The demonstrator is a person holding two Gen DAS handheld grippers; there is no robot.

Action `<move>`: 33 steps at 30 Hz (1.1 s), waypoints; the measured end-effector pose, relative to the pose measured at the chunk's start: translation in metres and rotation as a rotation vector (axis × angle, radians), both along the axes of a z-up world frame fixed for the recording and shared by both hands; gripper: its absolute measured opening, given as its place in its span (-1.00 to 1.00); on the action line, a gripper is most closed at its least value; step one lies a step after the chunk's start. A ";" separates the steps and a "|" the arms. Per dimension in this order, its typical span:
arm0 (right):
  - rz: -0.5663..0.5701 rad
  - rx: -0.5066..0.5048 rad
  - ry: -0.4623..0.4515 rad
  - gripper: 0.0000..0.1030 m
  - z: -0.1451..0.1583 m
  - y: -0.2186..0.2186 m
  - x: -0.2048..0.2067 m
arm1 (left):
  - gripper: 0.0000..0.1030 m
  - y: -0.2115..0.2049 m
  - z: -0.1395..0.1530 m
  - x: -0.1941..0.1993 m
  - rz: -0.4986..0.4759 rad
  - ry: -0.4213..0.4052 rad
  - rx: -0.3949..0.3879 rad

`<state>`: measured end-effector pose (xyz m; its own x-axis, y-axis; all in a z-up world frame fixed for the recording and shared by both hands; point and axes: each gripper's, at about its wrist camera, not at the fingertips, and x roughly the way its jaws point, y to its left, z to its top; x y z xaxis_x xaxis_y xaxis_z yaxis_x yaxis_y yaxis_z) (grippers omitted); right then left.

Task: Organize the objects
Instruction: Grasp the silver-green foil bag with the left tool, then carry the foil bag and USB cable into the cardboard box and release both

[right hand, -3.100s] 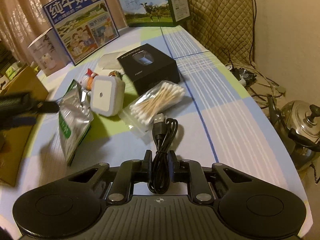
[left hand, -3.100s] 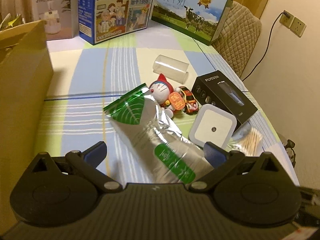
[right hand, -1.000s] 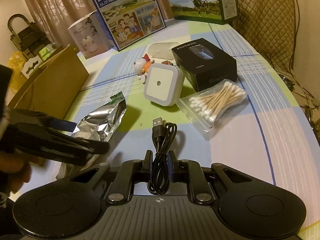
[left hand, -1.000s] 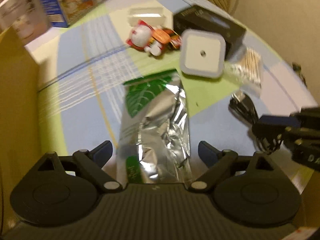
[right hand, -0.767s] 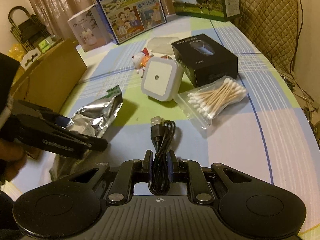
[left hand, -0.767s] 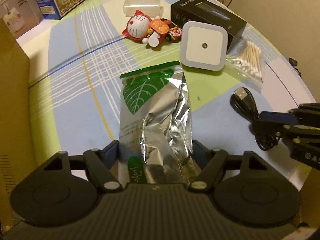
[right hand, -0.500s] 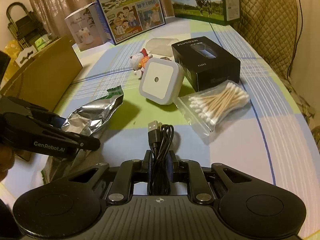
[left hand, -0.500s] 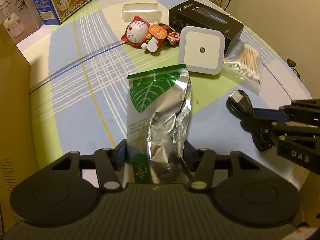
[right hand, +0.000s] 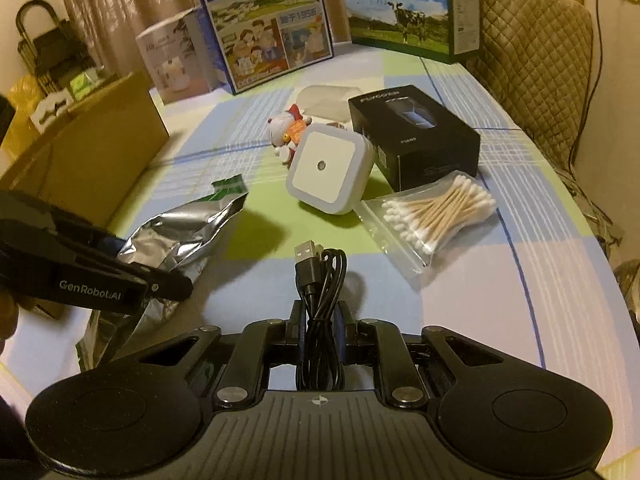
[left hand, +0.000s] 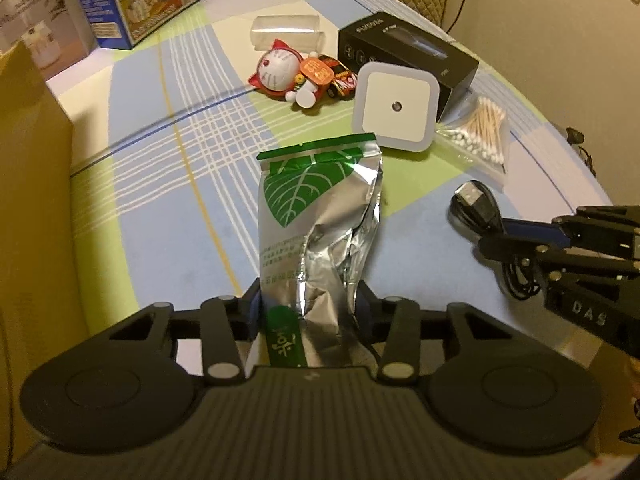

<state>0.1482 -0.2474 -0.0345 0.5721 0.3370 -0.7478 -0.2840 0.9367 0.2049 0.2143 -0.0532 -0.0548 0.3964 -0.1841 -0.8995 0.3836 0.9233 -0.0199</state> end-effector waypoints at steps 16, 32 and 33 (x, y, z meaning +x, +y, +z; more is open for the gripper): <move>-0.012 0.075 -0.093 -0.79 0.099 0.007 -0.037 | -0.23 0.012 0.102 -0.046 0.019 -0.123 -0.050; 0.120 0.114 -0.149 -0.79 0.149 0.088 -0.073 | -0.23 0.092 0.168 -0.100 0.134 -0.217 -0.031; 0.131 0.116 -0.152 -0.79 0.151 0.095 -0.074 | -0.23 0.098 0.170 -0.103 0.142 -0.220 -0.029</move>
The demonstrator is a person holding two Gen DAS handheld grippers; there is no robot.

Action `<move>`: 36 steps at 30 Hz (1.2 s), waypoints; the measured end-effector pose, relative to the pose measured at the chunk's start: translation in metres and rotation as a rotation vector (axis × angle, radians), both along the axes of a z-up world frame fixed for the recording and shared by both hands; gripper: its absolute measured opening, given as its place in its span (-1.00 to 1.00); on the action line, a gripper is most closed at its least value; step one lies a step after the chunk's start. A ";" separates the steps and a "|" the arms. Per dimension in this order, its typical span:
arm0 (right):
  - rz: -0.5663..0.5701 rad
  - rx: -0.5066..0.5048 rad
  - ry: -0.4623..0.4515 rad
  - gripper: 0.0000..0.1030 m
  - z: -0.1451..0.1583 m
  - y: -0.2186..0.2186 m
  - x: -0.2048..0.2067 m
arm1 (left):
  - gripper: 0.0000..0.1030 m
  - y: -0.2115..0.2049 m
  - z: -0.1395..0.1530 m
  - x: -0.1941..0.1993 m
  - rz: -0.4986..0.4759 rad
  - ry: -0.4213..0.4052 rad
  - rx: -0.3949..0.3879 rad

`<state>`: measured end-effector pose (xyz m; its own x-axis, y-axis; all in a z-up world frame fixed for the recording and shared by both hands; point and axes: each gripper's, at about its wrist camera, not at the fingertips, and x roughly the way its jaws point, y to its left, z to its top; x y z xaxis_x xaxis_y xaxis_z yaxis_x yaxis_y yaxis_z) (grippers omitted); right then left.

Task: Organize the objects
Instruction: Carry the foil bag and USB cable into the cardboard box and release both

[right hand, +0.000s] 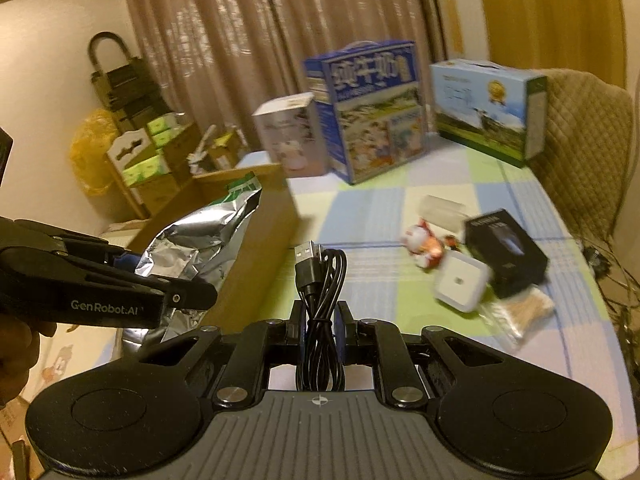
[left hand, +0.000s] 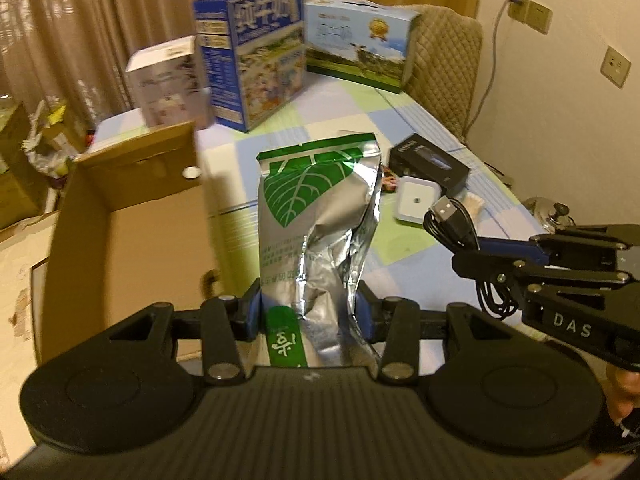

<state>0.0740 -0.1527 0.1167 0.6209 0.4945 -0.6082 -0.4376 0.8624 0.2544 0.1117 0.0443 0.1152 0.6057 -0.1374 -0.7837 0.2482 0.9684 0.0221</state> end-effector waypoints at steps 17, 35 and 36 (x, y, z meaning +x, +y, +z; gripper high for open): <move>0.131 -0.007 -0.035 -0.79 0.022 0.082 -0.007 | -0.23 0.088 0.030 -0.028 0.130 -0.048 0.005; 0.189 -0.013 -0.034 -0.79 0.025 0.140 0.022 | -0.23 0.160 0.049 0.003 0.209 -0.074 0.016; 0.190 -0.013 -0.027 -0.79 0.023 0.143 0.026 | -0.23 0.163 0.048 0.007 0.211 -0.072 0.015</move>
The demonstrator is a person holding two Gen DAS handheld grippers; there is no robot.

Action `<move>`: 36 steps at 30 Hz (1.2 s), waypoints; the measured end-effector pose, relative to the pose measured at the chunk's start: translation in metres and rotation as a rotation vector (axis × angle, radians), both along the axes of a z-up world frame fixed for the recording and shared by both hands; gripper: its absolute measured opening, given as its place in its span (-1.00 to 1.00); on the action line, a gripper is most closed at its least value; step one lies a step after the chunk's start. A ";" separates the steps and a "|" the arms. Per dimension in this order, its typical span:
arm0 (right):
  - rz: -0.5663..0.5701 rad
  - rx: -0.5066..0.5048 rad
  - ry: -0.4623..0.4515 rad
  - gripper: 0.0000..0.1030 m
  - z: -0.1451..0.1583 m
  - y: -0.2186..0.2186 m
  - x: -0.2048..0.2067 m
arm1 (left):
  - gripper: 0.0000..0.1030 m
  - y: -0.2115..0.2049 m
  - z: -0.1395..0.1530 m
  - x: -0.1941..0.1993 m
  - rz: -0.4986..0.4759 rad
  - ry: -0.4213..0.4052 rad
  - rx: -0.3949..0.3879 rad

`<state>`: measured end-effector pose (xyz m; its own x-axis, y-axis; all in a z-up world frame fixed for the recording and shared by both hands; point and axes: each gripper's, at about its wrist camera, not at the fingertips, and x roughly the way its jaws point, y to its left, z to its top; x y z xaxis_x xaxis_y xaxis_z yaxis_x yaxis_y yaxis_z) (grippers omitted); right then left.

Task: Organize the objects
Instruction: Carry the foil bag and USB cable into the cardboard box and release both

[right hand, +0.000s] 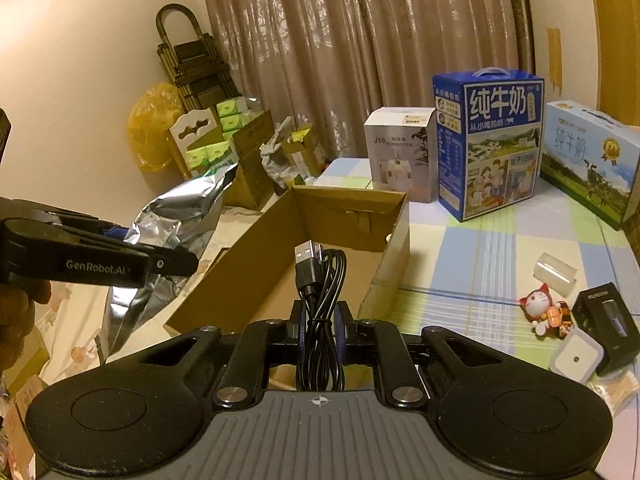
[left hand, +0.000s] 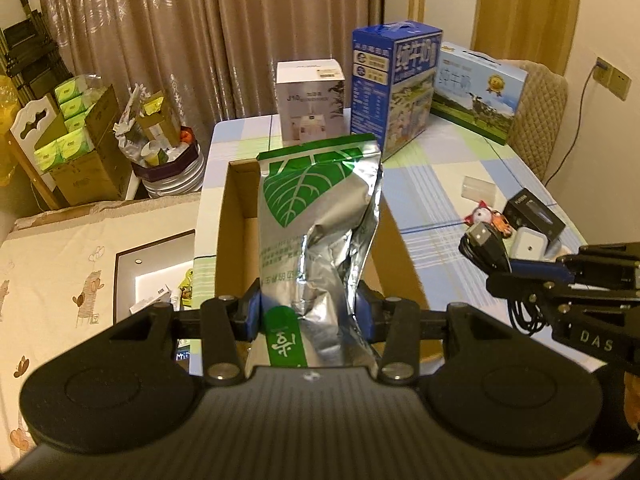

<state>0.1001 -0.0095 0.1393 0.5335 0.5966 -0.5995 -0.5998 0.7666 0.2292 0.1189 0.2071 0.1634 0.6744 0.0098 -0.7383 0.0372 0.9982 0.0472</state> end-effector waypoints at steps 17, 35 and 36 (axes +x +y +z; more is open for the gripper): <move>-0.012 0.002 0.085 -0.79 -0.039 0.040 0.053 | -0.22 0.027 -0.044 0.063 0.014 0.053 -0.010; -0.024 0.016 0.147 -0.79 -0.069 0.047 0.073 | 0.16 0.051 -0.066 0.078 0.077 0.014 -0.053; -0.022 0.019 0.149 -0.79 -0.069 0.049 0.073 | 0.20 0.052 -0.066 0.077 0.080 0.011 -0.053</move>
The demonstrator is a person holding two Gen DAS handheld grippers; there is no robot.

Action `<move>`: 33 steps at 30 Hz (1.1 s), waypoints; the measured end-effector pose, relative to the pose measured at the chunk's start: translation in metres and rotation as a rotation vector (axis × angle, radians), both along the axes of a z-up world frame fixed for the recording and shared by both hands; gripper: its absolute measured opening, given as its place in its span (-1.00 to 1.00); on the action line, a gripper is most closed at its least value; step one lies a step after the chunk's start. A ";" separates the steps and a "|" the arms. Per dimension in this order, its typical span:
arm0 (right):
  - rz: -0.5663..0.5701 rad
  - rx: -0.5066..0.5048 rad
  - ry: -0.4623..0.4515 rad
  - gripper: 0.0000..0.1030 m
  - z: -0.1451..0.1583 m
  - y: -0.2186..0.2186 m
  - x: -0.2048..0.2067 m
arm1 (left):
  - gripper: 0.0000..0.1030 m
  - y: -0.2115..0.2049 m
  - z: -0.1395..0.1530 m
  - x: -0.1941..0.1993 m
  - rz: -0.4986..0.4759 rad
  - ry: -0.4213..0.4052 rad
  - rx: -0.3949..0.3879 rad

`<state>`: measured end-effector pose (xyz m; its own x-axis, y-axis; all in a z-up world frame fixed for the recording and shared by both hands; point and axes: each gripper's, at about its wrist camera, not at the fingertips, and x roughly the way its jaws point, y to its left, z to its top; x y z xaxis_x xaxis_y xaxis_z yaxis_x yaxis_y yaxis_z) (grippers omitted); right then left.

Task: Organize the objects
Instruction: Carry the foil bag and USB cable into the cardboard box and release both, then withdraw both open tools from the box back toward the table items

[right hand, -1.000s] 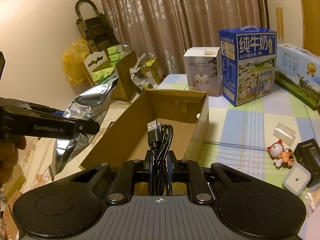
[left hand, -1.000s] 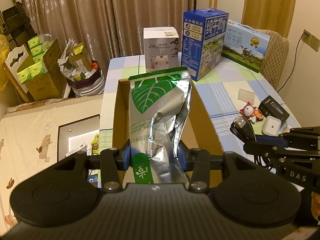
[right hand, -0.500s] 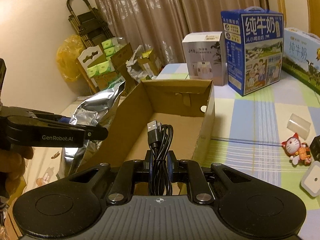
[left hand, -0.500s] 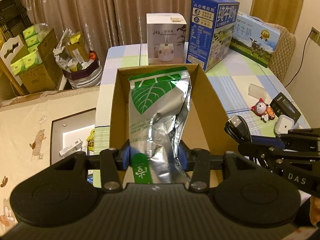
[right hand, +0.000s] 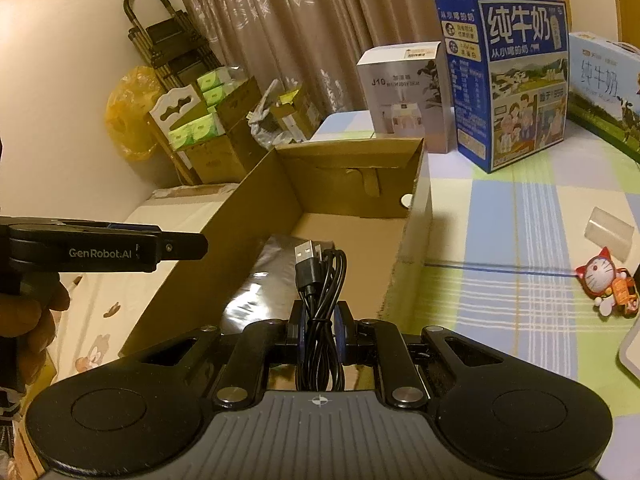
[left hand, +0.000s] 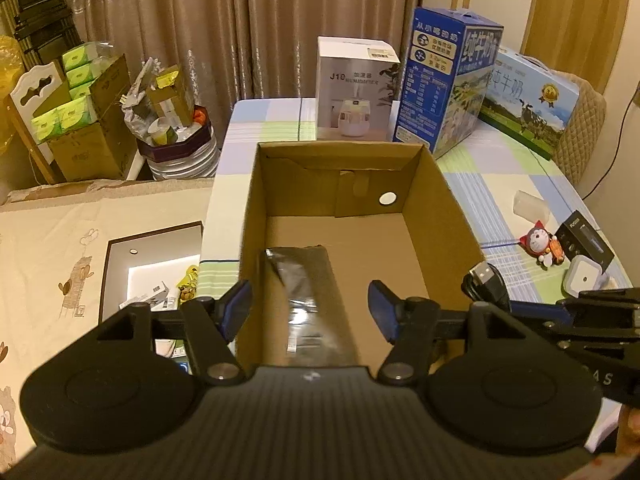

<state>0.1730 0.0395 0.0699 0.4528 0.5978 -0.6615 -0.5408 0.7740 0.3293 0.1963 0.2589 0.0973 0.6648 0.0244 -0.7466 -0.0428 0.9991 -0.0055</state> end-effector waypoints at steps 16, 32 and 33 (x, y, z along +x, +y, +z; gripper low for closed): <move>-0.047 0.107 -0.018 -0.06 0.018 -0.023 -0.012 | 0.53 -0.001 -0.003 -0.041 0.032 -0.017 -0.017; -0.105 0.075 -0.061 -0.06 0.048 -0.092 -0.072 | 0.98 -0.051 0.021 -0.115 0.077 -0.087 -0.088; -0.108 0.071 -0.066 -0.06 0.050 -0.097 -0.074 | 0.98 -0.055 0.023 -0.117 0.072 -0.092 -0.091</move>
<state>0.0989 -0.0578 0.1199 0.5585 0.5871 -0.5860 -0.4779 0.8051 0.3513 0.0789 0.2035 0.1200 0.7298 0.0094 -0.6836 -0.1096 0.9886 -0.1033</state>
